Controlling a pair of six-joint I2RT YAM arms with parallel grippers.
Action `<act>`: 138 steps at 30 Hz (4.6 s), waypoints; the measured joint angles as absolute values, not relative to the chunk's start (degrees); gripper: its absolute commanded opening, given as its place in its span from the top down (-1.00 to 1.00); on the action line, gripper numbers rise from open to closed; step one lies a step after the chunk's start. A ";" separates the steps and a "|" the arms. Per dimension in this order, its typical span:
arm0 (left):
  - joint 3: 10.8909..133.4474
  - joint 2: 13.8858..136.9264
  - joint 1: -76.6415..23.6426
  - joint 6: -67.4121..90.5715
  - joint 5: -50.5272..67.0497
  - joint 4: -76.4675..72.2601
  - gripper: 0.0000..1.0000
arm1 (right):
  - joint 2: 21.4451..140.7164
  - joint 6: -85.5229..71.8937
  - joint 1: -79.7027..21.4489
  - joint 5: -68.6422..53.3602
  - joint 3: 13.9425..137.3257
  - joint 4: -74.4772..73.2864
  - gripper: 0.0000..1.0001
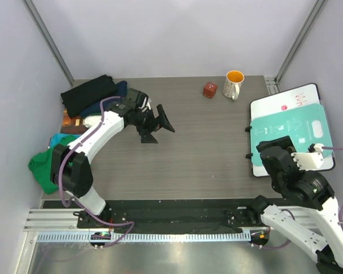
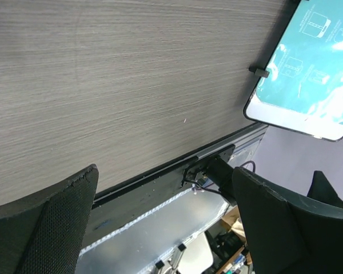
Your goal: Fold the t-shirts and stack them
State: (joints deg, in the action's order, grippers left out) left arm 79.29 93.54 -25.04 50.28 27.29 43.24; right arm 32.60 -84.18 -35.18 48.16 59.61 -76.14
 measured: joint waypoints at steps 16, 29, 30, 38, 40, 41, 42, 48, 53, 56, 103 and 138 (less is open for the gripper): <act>77.93 93.51 -25.04 50.98 28.82 40.95 -0.99 | 28.88 -86.56 -21.21 49.52 60.05 -78.11 -0.99; 78.65 93.45 -25.04 50.59 29.15 40.88 -1.00 | 31.94 -84.60 -17.39 41.04 54.04 -78.08 -0.99; 78.63 93.45 -25.04 50.63 29.23 40.88 -1.00 | 32.21 -84.99 -17.37 40.99 54.04 -78.11 -0.99; 78.54 92.99 -25.04 50.78 29.63 40.93 -1.00 | 43.20 -88.01 -15.79 40.53 53.30 -78.00 -0.99; 78.48 92.68 -25.04 50.76 29.63 40.91 -1.00 | 47.05 -88.47 -15.40 40.10 52.97 -77.73 -0.99; 78.37 92.44 -25.04 50.76 29.63 40.93 -1.00 | 48.69 -88.71 -15.20 39.81 52.82 -77.67 -0.99; 78.15 92.16 -25.04 50.76 29.63 40.91 -1.00 | 50.43 -88.88 -15.14 39.53 52.69 -77.45 -0.99; 77.01 91.29 -25.04 50.78 29.69 40.93 -1.00 | 54.83 -88.84 -14.35 38.37 52.69 -77.23 -0.99; 76.99 91.29 -25.04 50.81 30.15 40.86 -1.00 | 53.82 -90.00 -11.44 37.69 50.57 -76.97 -0.99; 76.97 91.29 -25.04 50.78 30.63 40.69 -0.99 | 54.33 -90.54 -10.31 37.01 50.06 -77.19 -0.99; 76.66 91.22 -22.74 47.24 33.12 41.43 -0.99 | 76.09 -92.84 1.98 41.30 46.81 -71.35 -0.99; 76.90 91.35 -22.44 45.98 33.08 43.09 -1.00 | 78.24 -87.24 2.37 41.04 54.74 -67.57 -0.99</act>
State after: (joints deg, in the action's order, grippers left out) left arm 76.90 91.35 -22.44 45.98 33.08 43.09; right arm 78.24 -87.24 2.37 41.04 54.74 -67.57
